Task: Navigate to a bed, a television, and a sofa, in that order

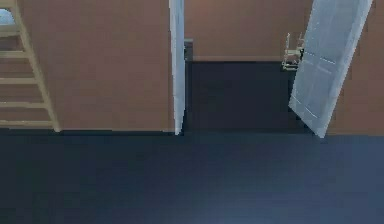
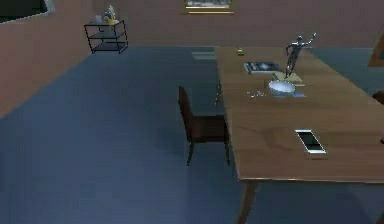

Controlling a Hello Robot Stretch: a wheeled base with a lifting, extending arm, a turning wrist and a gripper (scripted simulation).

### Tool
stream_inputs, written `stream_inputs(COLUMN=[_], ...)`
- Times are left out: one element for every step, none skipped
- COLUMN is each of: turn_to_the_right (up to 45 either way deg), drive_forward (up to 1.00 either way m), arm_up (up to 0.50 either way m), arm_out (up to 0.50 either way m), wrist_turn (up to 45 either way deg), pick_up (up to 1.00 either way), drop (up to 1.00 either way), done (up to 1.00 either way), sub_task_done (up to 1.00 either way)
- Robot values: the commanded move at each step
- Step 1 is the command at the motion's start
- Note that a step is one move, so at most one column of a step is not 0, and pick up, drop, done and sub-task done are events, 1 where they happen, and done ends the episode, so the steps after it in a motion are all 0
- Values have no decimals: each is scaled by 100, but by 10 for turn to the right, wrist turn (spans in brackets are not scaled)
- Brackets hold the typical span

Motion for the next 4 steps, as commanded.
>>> stream_inputs(turn_to_the_right=[390,0,150,0], drive_forward=[0,5,0,100], arm_up=[0,0,0,0], arm_out=[0,0,0,0], wrist_turn=[0,0,0,0], pick_up=[0,0,0,0], drop=[0,0,0,0], done=[0,0,0,0], sub_task_done=[0,0,0,0])
